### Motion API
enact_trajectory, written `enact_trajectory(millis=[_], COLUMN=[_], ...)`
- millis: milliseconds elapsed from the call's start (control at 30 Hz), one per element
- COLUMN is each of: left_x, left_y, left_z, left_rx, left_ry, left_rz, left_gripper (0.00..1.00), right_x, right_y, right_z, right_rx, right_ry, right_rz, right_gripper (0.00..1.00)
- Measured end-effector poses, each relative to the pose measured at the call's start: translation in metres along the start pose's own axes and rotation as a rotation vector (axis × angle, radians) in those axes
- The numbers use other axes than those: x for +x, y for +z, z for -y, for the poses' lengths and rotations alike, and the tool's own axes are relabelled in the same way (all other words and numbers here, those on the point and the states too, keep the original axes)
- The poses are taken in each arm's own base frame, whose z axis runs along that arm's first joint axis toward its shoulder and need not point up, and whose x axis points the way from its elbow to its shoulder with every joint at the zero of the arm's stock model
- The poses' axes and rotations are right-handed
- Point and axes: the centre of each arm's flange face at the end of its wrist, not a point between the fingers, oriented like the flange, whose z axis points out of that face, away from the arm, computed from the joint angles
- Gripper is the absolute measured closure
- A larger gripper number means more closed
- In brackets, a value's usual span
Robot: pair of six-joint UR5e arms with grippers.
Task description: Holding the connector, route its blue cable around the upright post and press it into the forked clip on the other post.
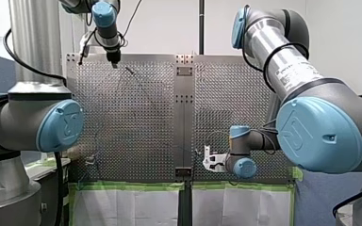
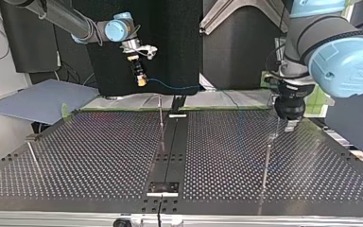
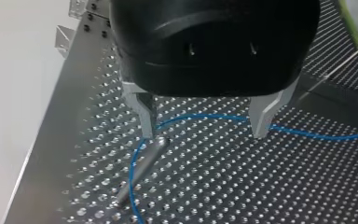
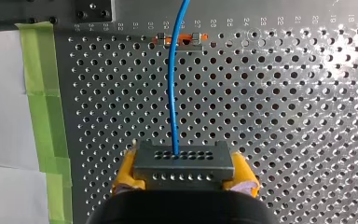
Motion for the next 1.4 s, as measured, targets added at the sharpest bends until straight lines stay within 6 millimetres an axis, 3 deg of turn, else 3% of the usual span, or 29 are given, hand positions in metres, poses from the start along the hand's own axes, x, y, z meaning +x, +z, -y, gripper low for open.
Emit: enact_trajectory(millis=[900,1400], left_x=[0.005,0.009], left_y=[-0.008,-0.039], left_z=[0.001,-0.004], left_rx=[0.001,0.004], left_ry=[0.002,0.057], left_rz=[-0.051,0.064], left_gripper=[0.02,0.02], right_x=[0.000,0.000], right_y=[0.000,0.000], right_z=[0.000,0.000], right_rx=[0.000,-0.002], right_ry=[0.000,0.000], right_rz=[0.002,0.008], right_gripper=[1.00,1.00])
